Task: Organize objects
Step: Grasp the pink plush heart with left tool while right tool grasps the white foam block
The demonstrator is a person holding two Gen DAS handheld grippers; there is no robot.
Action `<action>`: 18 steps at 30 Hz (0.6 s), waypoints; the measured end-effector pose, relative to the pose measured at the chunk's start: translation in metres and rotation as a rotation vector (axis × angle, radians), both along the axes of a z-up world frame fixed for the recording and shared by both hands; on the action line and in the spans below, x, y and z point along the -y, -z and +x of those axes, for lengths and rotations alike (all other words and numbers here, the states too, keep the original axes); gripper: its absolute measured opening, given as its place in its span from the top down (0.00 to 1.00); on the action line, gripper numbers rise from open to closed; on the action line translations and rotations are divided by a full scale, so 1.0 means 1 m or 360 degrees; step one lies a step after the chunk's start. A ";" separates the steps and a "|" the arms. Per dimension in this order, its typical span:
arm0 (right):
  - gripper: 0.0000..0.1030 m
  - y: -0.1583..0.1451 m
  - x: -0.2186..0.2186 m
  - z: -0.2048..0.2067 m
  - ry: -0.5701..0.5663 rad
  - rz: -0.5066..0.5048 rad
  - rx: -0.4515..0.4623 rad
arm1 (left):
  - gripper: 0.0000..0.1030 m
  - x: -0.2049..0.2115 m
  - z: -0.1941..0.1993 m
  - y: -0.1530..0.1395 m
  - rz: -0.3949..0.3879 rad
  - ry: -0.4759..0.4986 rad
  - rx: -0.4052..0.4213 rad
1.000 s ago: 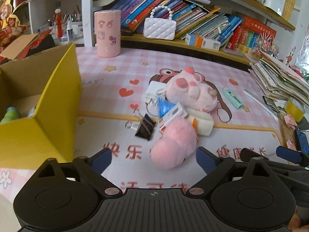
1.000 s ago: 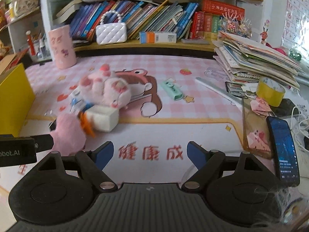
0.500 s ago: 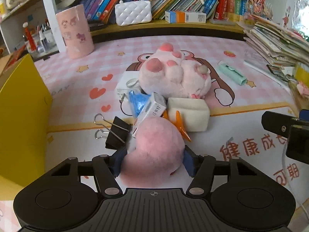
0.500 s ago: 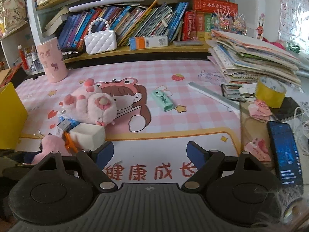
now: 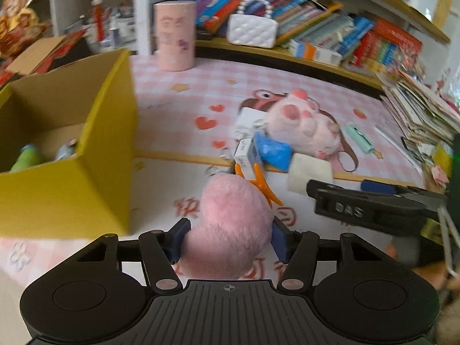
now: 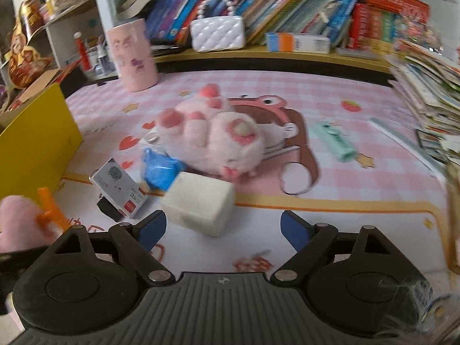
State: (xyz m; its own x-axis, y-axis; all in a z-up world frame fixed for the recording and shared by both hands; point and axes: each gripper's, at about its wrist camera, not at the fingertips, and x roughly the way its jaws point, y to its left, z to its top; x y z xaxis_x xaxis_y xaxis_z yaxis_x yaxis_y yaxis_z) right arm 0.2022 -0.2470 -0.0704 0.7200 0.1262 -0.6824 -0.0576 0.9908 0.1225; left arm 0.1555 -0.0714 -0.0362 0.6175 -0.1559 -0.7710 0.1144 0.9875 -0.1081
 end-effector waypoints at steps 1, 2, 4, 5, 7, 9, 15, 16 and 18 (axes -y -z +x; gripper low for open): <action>0.16 0.001 -0.003 0.002 -0.0011 -0.0002 0.0003 | 0.44 -0.004 -0.003 -0.002 -0.0003 -0.0014 0.0003; 0.16 0.003 -0.006 0.006 -0.0022 -0.0011 0.0008 | 0.44 -0.006 -0.005 -0.003 -0.0002 -0.0025 0.0007; 0.18 0.005 -0.010 0.013 -0.0035 -0.0024 0.0012 | 0.44 -0.011 -0.009 -0.006 0.0000 -0.0042 0.0014; 0.19 0.007 -0.012 0.016 -0.0045 -0.0025 0.0012 | 0.44 -0.013 -0.011 -0.007 0.0000 -0.0048 0.0017; 0.19 0.009 -0.015 0.021 -0.0063 -0.0034 0.0013 | 0.44 -0.015 -0.014 -0.008 0.0004 -0.0056 0.0021; 0.27 0.013 -0.017 0.026 -0.0070 -0.0052 0.0001 | 0.44 -0.015 -0.015 -0.008 0.0006 -0.0062 0.0019; 0.51 0.009 -0.015 0.024 -0.0085 -0.0054 0.0007 | 0.44 -0.015 -0.016 -0.008 -0.0011 -0.0047 0.0015; 0.51 0.007 -0.014 0.020 -0.0075 -0.0055 0.0014 | 0.44 -0.015 -0.016 -0.008 -0.0015 -0.0041 0.0016; 0.51 0.001 -0.011 0.012 -0.0044 -0.0055 0.0024 | 0.44 -0.015 -0.016 -0.009 -0.0027 -0.0030 0.0023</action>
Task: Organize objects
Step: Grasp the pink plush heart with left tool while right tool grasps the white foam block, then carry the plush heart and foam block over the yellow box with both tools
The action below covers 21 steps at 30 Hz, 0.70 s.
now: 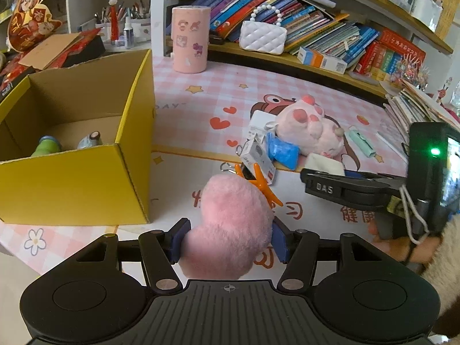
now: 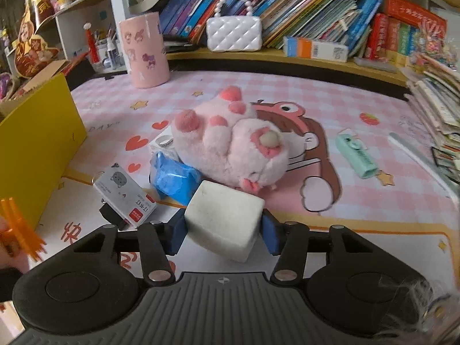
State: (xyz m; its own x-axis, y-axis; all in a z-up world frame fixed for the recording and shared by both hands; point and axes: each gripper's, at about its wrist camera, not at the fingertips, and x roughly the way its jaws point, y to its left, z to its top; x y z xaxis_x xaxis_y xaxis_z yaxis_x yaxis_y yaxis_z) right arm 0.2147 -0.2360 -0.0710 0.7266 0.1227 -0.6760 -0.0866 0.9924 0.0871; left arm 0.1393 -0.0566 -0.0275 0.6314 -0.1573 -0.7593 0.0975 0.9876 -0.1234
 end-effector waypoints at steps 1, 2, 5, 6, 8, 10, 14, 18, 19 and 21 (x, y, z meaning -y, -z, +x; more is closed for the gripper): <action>0.51 -0.004 0.002 -0.005 0.0019 0.0008 0.0004 | 0.44 0.000 0.000 0.000 -0.0008 0.0005 0.0004; 0.51 -0.008 0.003 -0.010 0.0038 0.0015 0.0008 | 0.44 -0.001 0.000 0.000 -0.0016 0.0010 0.0006; 0.51 -0.020 0.006 -0.031 0.0095 0.0031 0.0015 | 0.44 0.000 -0.002 0.000 -0.0040 0.0030 0.0015; 0.51 -0.023 0.006 -0.038 0.0109 0.0036 0.0015 | 0.44 0.000 -0.003 0.000 -0.0048 0.0036 0.0019; 0.51 -0.028 0.004 -0.054 0.0143 0.0047 0.0006 | 0.44 -0.003 -0.004 0.000 -0.0065 0.0043 0.0022; 0.51 -0.032 0.001 -0.070 0.0161 0.0057 0.0008 | 0.44 -0.006 -0.006 0.000 -0.0083 0.0051 0.0029; 0.51 -0.037 -0.011 -0.100 0.0177 0.0022 0.0019 | 0.44 -0.014 -0.012 -0.004 -0.0125 0.0090 0.0063; 0.51 -0.040 -0.023 -0.118 0.0212 -0.0017 0.0010 | 0.44 -0.025 -0.022 -0.006 -0.0162 0.0145 0.0087; 0.51 -0.041 -0.027 -0.123 0.0226 -0.0025 0.0011 | 0.44 -0.027 -0.025 -0.007 -0.0168 0.0157 0.0089; 0.51 -0.042 -0.036 -0.132 0.0245 -0.0037 0.0013 | 0.44 -0.036 -0.033 -0.008 -0.0182 0.0182 0.0097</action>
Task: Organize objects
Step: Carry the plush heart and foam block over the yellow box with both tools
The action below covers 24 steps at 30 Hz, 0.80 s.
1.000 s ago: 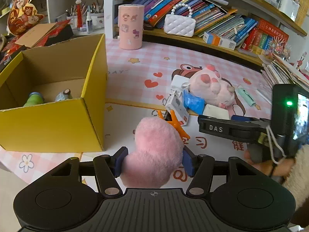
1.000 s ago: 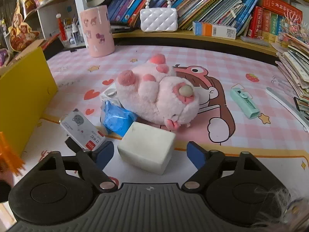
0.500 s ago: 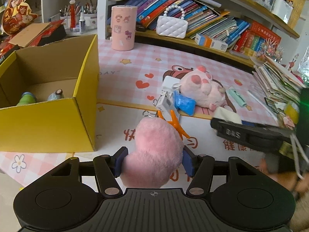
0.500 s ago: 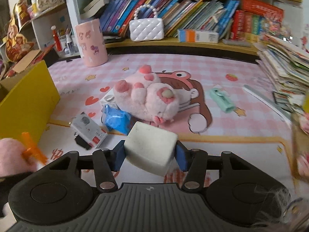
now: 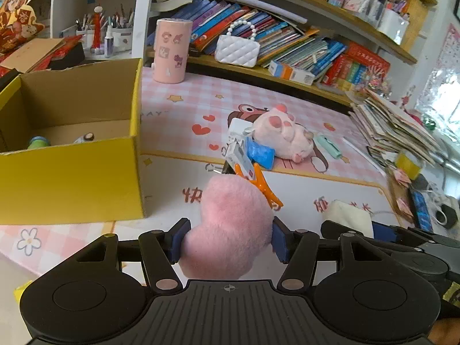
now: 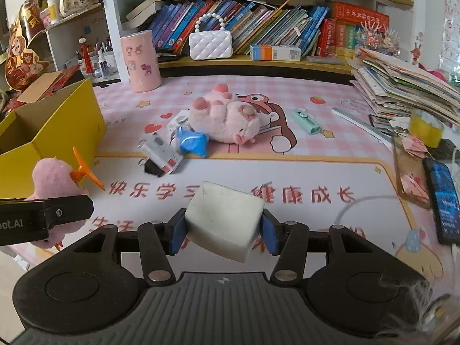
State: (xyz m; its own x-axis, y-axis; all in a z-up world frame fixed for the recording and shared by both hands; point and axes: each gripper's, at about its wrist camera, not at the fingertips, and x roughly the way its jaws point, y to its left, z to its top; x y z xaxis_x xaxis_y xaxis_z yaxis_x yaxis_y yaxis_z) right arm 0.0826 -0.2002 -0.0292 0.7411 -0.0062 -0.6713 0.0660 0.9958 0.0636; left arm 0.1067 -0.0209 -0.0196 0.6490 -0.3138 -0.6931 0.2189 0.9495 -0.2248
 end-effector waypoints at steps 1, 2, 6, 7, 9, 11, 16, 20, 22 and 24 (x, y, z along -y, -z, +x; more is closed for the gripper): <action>0.51 -0.001 -0.005 -0.005 0.0005 -0.0006 -0.0002 | 0.44 -0.004 -0.004 0.000 -0.0005 0.0007 0.0002; 0.51 -0.001 -0.012 -0.010 0.0006 -0.0011 -0.0006 | 0.44 -0.010 -0.008 0.000 -0.0011 0.0012 0.0002; 0.51 0.000 -0.039 -0.030 -0.0015 -0.0024 -0.0034 | 0.44 -0.035 -0.027 0.002 -0.0023 0.0014 -0.0018; 0.51 0.000 -0.045 -0.034 -0.0024 -0.0026 -0.0041 | 0.44 -0.041 -0.032 0.002 -0.0022 0.0013 -0.0023; 0.51 0.002 -0.060 -0.043 -0.0044 -0.0026 -0.0063 | 0.44 -0.057 -0.043 0.006 -0.0019 -0.0002 -0.0042; 0.51 0.004 -0.076 -0.052 -0.0071 -0.0023 -0.0084 | 0.44 -0.073 -0.053 0.009 -0.0022 -0.0027 -0.0062; 0.51 0.007 -0.115 -0.072 -0.0153 -0.0019 -0.0096 | 0.44 -0.114 -0.077 0.013 -0.0031 -0.0109 -0.0076; 0.51 0.007 -0.146 -0.083 -0.0238 -0.0009 -0.0088 | 0.44 -0.144 -0.097 0.010 -0.0027 -0.0172 -0.0050; 0.51 0.007 -0.161 -0.087 -0.0284 -0.0004 -0.0080 | 0.44 -0.158 -0.106 0.007 -0.0022 -0.0212 -0.0032; 0.51 0.006 -0.177 -0.091 -0.0334 -0.0004 -0.0068 | 0.44 -0.171 -0.114 0.005 -0.0022 -0.0253 -0.0019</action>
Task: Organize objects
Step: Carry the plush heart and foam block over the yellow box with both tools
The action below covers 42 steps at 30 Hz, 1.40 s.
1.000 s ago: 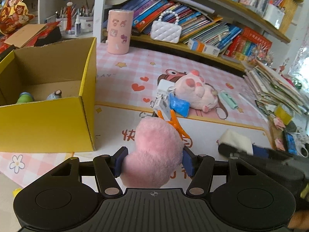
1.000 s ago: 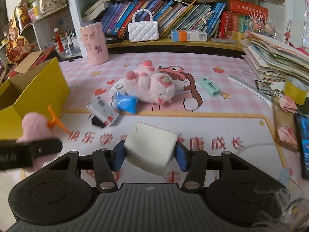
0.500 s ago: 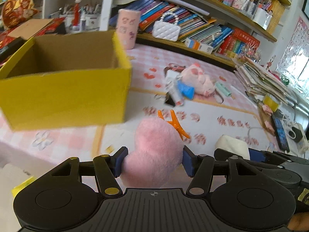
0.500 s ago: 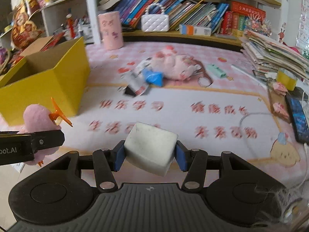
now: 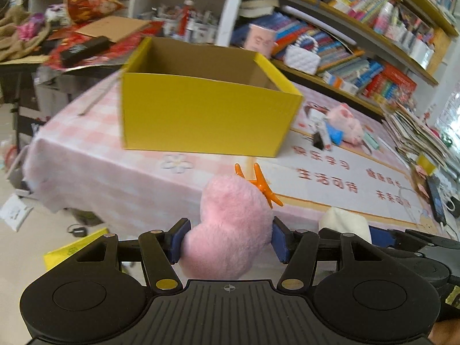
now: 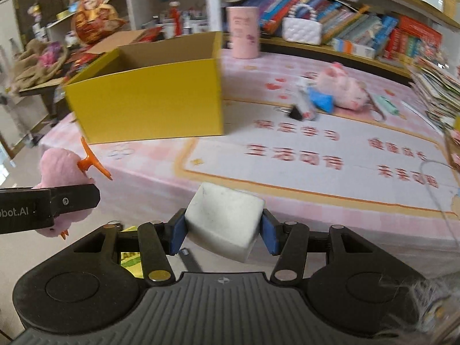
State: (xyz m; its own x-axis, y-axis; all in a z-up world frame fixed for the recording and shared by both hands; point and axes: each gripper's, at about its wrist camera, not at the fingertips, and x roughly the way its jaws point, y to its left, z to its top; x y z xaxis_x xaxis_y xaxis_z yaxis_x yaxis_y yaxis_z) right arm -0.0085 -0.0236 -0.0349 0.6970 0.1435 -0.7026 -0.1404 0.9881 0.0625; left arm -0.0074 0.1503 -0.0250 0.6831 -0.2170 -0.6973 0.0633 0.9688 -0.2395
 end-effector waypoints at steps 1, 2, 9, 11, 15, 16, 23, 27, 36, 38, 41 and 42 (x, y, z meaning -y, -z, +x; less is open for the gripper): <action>0.51 -0.001 -0.007 -0.001 -0.0025 -0.0001 0.0007 | 0.44 -0.007 -0.004 -0.001 0.0000 -0.0026 0.0007; 0.51 -0.002 -0.014 -0.002 -0.0049 -0.0002 0.0015 | 0.44 -0.014 -0.008 -0.002 -0.0001 -0.0045 0.0013; 0.51 -0.011 -0.041 -0.006 -0.0134 -0.0029 0.0065 | 0.44 -0.044 -0.020 -0.008 -0.0026 -0.0147 0.0065; 0.51 -0.014 -0.046 -0.006 -0.0137 -0.0035 0.0076 | 0.44 -0.050 -0.022 -0.010 -0.0033 -0.0150 0.0078; 0.51 -0.017 -0.051 -0.005 -0.0139 -0.0045 0.0089 | 0.44 -0.055 -0.023 -0.012 -0.0041 -0.0148 0.0093; 0.51 -0.018 -0.053 -0.005 -0.0142 -0.0048 0.0089 | 0.44 -0.056 -0.023 -0.012 -0.0044 -0.0149 0.0094; 0.51 -0.017 -0.055 0.000 -0.0147 -0.0063 0.0072 | 0.44 -0.057 -0.019 -0.008 -0.0061 -0.0143 0.0073; 0.51 -0.015 -0.057 0.004 -0.0154 -0.0057 0.0063 | 0.44 -0.057 -0.016 -0.006 -0.0053 -0.0143 0.0063; 0.51 -0.018 -0.065 0.021 -0.0219 -0.0064 0.0110 | 0.44 -0.061 -0.004 -0.011 -0.0019 -0.0175 0.0089; 0.51 -0.027 -0.066 0.027 -0.0244 -0.0063 0.0175 | 0.44 -0.062 0.003 -0.017 -0.0012 -0.0173 0.0118; 0.51 -0.042 -0.066 0.042 -0.0256 -0.0046 0.0260 | 0.44 -0.061 0.016 -0.032 -0.0015 -0.0167 0.0191; 0.51 -0.047 -0.065 0.048 -0.0250 -0.0038 0.0280 | 0.44 -0.060 0.021 -0.038 -0.0024 -0.0167 0.0220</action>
